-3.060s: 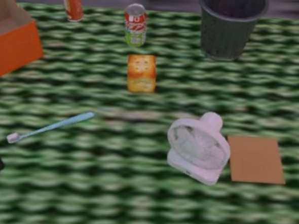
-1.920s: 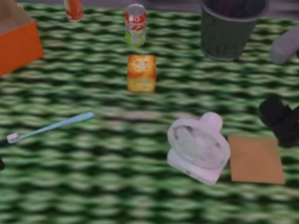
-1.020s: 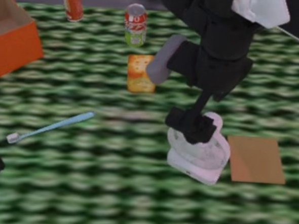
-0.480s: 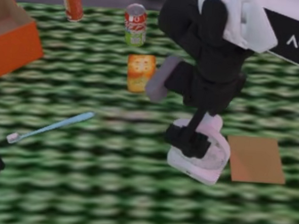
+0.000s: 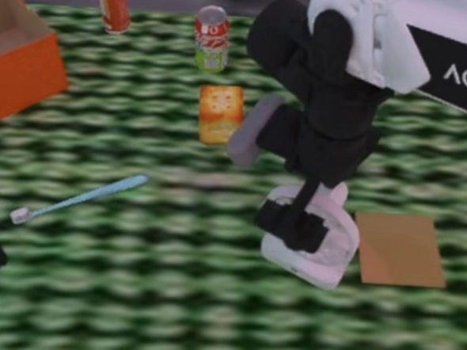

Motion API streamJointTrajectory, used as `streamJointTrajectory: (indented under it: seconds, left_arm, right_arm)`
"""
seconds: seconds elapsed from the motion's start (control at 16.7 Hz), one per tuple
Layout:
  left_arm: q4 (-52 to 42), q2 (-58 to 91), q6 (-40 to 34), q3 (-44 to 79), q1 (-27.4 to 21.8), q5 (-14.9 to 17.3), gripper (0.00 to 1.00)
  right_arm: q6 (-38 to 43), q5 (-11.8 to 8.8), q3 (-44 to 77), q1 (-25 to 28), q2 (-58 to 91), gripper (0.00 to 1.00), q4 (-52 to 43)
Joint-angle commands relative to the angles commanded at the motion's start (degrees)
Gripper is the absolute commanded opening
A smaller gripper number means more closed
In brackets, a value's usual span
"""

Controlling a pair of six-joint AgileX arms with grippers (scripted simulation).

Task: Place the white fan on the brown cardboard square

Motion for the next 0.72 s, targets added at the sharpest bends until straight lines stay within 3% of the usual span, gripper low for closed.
streamJointTrajectory:
  seconds: [0.66,0.72]
  left_arm:
    - [0.0,0.0,0.0,0.0,0.0,0.0,1.0]
    - [0.0,0.0,0.0,0.0,0.0,0.0,1.0]
  right_arm:
    - [0.0,0.0,0.0,0.0,0.0,0.02,0.0]
    - [0.0,0.0,0.0,0.0,0.0,0.0,0.0]
